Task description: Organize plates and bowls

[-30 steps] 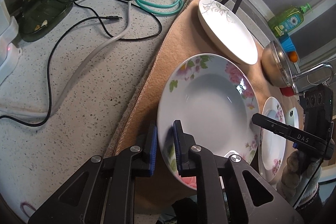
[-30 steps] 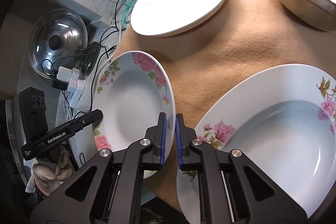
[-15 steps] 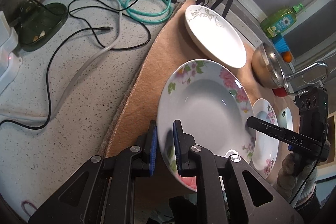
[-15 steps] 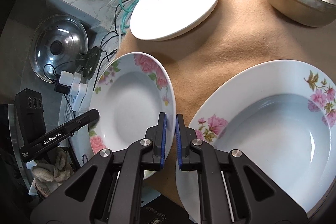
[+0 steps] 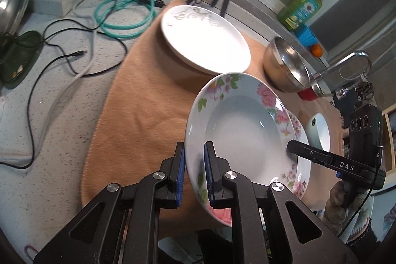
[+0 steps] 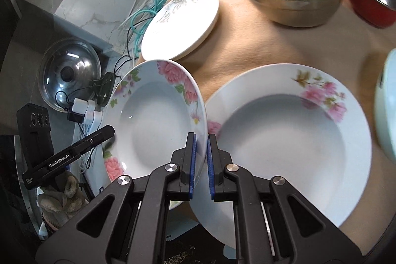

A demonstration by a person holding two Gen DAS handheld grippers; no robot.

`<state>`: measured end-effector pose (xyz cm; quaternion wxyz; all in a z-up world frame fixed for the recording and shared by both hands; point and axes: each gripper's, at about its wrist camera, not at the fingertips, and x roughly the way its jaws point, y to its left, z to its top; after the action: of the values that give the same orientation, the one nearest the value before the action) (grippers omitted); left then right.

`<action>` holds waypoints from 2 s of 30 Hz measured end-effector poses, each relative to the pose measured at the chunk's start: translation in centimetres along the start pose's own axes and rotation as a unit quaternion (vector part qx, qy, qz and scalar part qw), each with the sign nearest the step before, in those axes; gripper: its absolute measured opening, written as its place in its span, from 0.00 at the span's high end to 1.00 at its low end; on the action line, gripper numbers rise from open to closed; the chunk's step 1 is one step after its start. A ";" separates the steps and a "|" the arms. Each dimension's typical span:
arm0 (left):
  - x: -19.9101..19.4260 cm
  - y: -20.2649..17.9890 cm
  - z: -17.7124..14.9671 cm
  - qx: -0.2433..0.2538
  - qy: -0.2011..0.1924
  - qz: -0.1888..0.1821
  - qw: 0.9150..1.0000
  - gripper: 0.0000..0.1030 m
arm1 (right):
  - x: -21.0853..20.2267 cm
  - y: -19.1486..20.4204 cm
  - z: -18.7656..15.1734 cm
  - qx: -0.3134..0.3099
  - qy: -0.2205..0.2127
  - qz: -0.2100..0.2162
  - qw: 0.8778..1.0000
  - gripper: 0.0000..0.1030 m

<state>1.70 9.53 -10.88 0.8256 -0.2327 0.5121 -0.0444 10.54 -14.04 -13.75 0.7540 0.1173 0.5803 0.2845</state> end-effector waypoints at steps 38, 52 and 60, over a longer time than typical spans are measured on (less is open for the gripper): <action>7.3 -10.4 -1.5 0.134 0.082 -0.014 0.987 0.87 | -6.2 -10.4 -4.5 0.109 -0.045 -0.069 0.991 0.92; 7.7 -12.7 -2.1 0.213 0.076 0.053 0.973 0.85 | -6.2 -10.2 -4.5 0.106 -0.043 -0.082 0.990 0.91; 7.9 -13.1 -2.2 0.226 0.076 0.064 0.969 0.85 | -6.2 -9.9 -4.5 0.094 -0.038 -0.094 0.990 0.91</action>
<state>5.70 -5.33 -12.62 0.8163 -0.0024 0.5642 -0.1238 8.18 -26.29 -15.11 0.7848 0.1436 0.5836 0.1513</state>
